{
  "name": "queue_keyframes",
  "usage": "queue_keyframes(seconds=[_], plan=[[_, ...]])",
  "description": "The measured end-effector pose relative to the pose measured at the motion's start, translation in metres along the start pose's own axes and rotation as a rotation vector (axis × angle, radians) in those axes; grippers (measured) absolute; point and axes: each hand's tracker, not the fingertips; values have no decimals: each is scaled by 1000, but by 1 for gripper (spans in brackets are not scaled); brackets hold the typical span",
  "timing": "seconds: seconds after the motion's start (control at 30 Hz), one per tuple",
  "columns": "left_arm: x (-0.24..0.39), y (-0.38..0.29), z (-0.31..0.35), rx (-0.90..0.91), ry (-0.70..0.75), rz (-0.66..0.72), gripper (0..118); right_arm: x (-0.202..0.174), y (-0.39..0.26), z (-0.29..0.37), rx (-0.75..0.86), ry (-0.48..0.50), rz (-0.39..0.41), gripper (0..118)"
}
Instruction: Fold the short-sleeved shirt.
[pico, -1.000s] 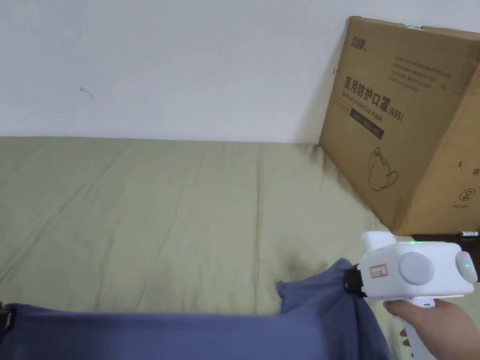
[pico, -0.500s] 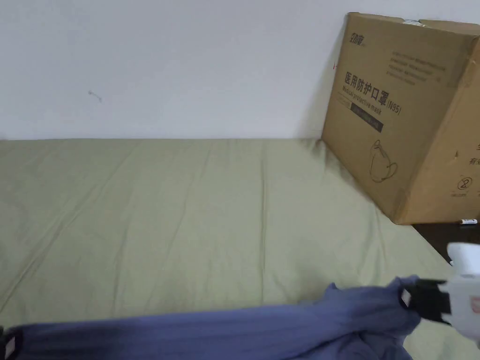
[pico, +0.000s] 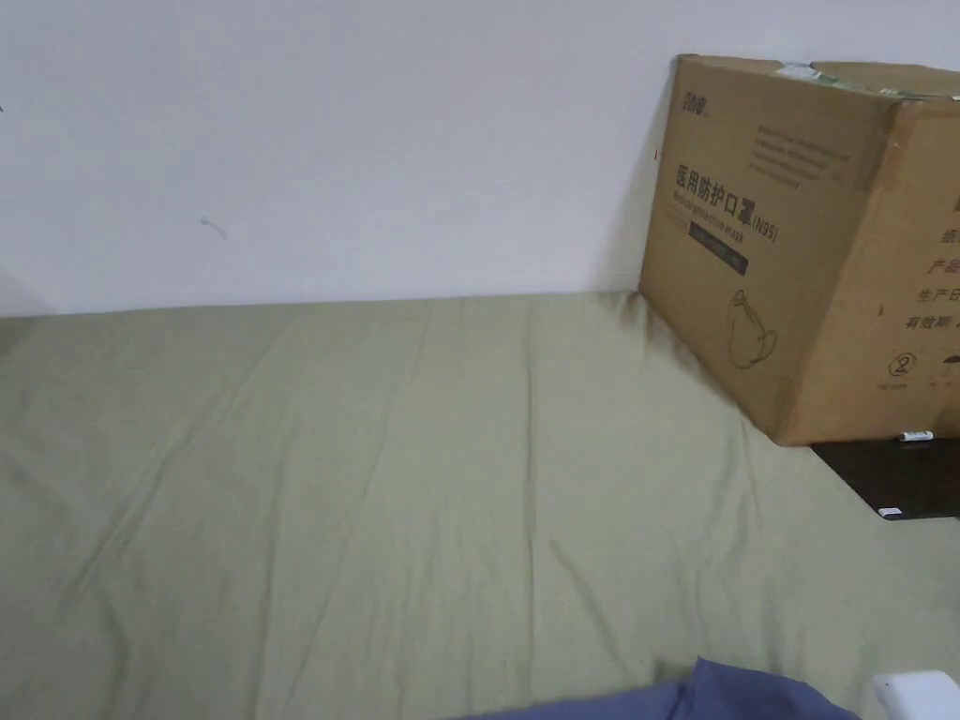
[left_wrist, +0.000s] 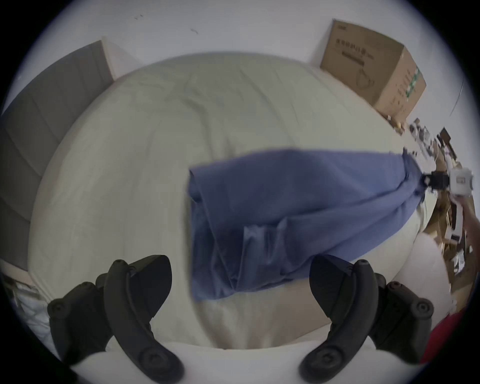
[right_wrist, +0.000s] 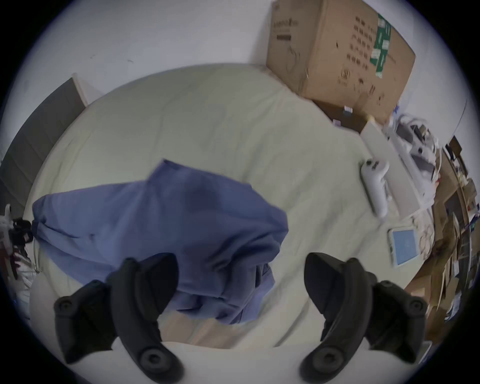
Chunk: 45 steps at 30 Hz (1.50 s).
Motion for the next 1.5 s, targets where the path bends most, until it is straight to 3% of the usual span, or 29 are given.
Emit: queue_keyframes(seconds=[0.1, 0.17, 0.27, 0.33, 0.4, 0.43, 0.47, 0.5, 0.53, 0.6, 0.77, 0.87, 0.93, 0.97, 1.0, 1.03, 1.07, 1.1, 1.17, 1.27, 1.4, 1.5], plan=[[0, 17, 44, 147, -10, 82, 111, -13, 14, 48, 113, 29, 35, 103], [7, 28, 81, 303, -34, 129, 111, -28, 22, 88, 231, 79, 15, 103], [29, 32, 121, 544, -40, 173, 111, -51, 16, 137, 582, 158, -78, 103], [54, 20, 141, 792, 30, 155, 109, -72, 5, 158, 792, 180, -101, 102], [76, 10, 149, 925, 90, 115, 88, -95, -6, 166, 943, 106, -124, 98], [81, 6, 146, 958, 117, 90, 62, -107, -13, 170, 1012, 66, -124, 85], [91, 5, 145, 960, 165, 65, 14, -118, -19, 169, 1056, 34, -111, 38], [99, 3, 145, 958, 241, 47, 0, -125, -22, 168, 1060, 6, -88, 0], [103, 0, 147, 967, 270, 40, 0, -130, -27, 170, 1063, -12, -69, 0], [101, -3, 150, 963, 193, 61, 0, -131, -26, 170, 1018, 82, -36, 0], [66, 9, 168, 908, 195, 86, 0, -129, -24, 180, 993, 75, 25, 0], [-3, 38, 161, 633, -57, 188, 0, -122, -21, 187, 978, 100, 36, 0], [-63, 45, 120, 338, -362, 331, 1, -119, -17, 188, 946, 128, 32, 0], [-79, 44, 103, 237, -466, 397, 10, -119, -15, 186, 921, 129, 26, 0], [-100, 34, 75, 158, -552, 482, 26, -120, -12, 182, 891, 127, 18, 0], [-112, 23, 58, 148, -536, 533, 58, -121, -10, 179, 871, 129, 12, 0], [-123, 15, 43, 157, -515, 576, 104, -122, -7, 175, 852, 134, 15, 0], [-139, 10, 22, 112, -502, 584, 118, -124, -5, 172, 837, 132, 23, 0], [-158, -2, -1, 123, -480, 576, 115, -132, 0, 165, 808, 103, 39, 0], [-152, -15, -20, 73, -637, 681, 118, -141, 6, 158, 760, 131, 58, 0], [-158, -28, -91, -49, -1008, 848, 118, -162, 14, 148, 713, 151, 130, 0], [-153, -15, -121, -4, -1185, 832, 118, -175, 20, 145, 699, 178, 166, 0]])
